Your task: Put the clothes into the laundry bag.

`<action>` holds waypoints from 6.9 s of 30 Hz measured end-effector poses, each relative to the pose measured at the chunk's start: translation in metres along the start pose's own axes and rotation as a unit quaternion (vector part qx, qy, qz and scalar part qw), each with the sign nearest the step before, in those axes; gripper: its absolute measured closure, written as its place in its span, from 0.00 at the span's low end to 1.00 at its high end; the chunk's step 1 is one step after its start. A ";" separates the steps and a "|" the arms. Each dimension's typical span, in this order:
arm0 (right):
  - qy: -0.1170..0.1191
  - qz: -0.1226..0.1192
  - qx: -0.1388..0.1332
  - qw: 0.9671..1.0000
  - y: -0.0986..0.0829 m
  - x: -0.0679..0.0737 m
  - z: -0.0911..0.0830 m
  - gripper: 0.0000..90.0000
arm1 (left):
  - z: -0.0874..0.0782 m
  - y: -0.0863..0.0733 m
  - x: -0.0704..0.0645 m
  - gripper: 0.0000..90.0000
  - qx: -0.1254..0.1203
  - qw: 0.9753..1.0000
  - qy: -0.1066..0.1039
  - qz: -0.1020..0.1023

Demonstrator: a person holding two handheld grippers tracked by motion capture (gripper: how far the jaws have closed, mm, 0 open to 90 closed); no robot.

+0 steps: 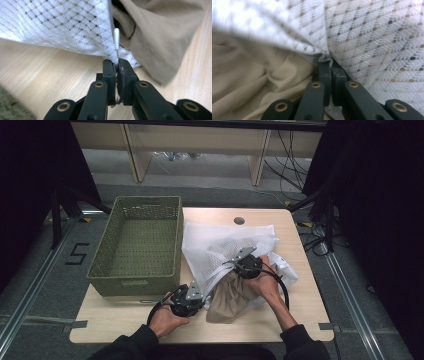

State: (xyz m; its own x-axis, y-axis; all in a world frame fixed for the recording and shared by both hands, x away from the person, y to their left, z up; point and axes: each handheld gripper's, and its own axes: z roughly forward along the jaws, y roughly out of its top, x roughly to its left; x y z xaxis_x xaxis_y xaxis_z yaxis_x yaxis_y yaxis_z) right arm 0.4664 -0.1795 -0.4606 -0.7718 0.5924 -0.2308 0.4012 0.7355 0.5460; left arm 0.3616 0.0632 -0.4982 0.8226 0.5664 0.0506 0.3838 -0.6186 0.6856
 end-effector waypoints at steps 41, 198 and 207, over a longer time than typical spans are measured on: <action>0.068 -0.051 -0.084 0.993 -0.027 0.035 -0.107 1.00 | 0.036 0.038 -0.039 0.91 -0.005 1.000 0.003 -0.031; 0.074 -0.063 0.014 0.995 -0.057 0.033 -0.024 0.96 | 0.015 0.002 -0.025 0.97 -0.007 0.997 -0.025 -0.075; 0.061 -0.008 -0.076 0.995 -0.057 0.034 -0.052 0.65 | -0.004 0.004 -0.032 0.74 -0.027 0.996 -0.049 -0.064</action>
State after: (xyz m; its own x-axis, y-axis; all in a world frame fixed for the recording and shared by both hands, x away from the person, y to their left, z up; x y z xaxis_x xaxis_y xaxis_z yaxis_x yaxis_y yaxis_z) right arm 0.3917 -0.2179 -0.4575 -0.8349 0.5306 -0.1461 0.3166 0.6802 0.6612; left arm 0.3355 0.0447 -0.4945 0.8064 0.5812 -0.1091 0.4669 -0.5126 0.7206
